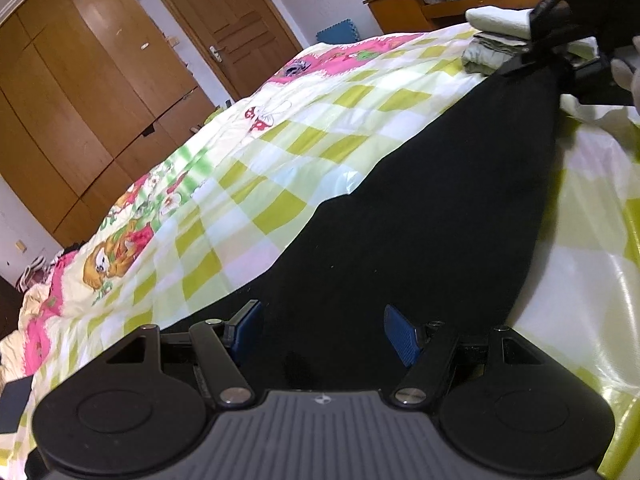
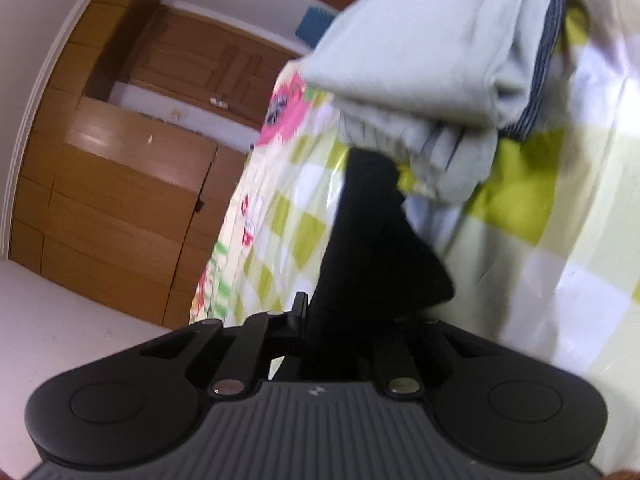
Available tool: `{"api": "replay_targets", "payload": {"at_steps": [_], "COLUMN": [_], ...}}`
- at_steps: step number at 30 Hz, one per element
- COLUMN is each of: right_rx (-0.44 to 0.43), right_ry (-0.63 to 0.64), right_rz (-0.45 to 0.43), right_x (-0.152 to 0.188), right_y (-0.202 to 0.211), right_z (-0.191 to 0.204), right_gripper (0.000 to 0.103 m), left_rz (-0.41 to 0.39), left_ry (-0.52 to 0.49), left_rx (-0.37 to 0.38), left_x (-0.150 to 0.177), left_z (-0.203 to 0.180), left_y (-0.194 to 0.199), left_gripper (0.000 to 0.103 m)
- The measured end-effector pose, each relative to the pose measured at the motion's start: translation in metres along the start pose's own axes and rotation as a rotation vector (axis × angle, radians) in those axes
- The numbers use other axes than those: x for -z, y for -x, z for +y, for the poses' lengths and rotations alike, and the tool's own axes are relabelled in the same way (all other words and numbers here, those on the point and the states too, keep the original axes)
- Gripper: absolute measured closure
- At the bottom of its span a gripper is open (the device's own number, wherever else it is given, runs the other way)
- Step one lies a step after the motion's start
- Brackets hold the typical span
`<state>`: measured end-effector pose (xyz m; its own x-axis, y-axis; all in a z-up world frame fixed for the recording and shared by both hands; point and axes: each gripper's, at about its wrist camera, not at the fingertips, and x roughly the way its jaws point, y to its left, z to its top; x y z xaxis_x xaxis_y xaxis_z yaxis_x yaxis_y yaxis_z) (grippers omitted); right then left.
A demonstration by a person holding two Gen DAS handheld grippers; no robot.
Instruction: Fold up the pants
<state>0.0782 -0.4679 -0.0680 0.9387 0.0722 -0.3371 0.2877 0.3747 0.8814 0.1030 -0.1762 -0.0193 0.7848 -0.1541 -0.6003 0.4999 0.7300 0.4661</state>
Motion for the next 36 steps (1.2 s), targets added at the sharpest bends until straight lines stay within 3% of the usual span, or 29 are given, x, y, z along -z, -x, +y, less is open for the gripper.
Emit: {"api": "replay_targets", "payload": {"at_steps": [3, 6, 8, 11, 14, 17, 20, 22, 26, 30, 36], "right_rx": [0.031, 0.022, 0.025, -0.064, -0.137, -0.019, -0.013, -0.019, -0.047, -0.129, -0.189], "right_ry": [-0.023, -0.040, -0.087, -0.073, -0.003, 0.013, 0.037, 0.062, 0.198, 0.338, 0.584], "right_rz": [0.077, 0.080, 0.088, 0.057, 0.011, 0.032, 0.001, 0.000, 0.022, 0.100, 0.255], "right_x": [0.006, 0.008, 0.003, 0.000, 0.003, 0.000, -0.002, -0.002, 0.010, 0.044, 0.134], "right_y": [-0.018, -0.029, -0.027, -0.001, 0.024, 0.014, 0.028, 0.032, 0.027, 0.008, -0.035], "right_z": [-0.006, -0.005, -0.005, 0.012, 0.035, 0.033, 0.039, 0.051, 0.103, 0.170, 0.259], "right_gripper": [0.087, 0.083, 0.096, 0.097, 0.097, 0.096, 0.097, 0.097, 0.096, 0.096, 0.096], "left_rz": [0.013, 0.022, 0.018, -0.016, 0.011, 0.013, -0.060, -0.043, -0.020, 0.056, 0.032], "left_ry": [0.009, 0.011, 0.014, 0.044, 0.058, 0.014, 0.064, 0.112, 0.133, 0.160, 0.300], "left_rx": [0.015, 0.015, 0.016, 0.018, 0.070, 0.052, 0.045, 0.018, -0.113, -0.129, -0.153], "left_x": [0.003, 0.008, 0.008, 0.004, 0.006, 0.010, 0.007, 0.011, 0.038, 0.071, 0.099], "left_z": [0.001, -0.001, 0.000, 0.006, 0.003, -0.010, 0.004, 0.018, 0.044, 0.070, 0.116], "left_y": [-0.003, -0.006, -0.005, 0.002, -0.001, -0.004, 0.013, 0.012, 0.010, 0.006, 0.033], "left_gripper": [0.023, 0.022, 0.022, 0.022, 0.022, 0.022, 0.021, 0.020, 0.020, 0.018, 0.017]}}
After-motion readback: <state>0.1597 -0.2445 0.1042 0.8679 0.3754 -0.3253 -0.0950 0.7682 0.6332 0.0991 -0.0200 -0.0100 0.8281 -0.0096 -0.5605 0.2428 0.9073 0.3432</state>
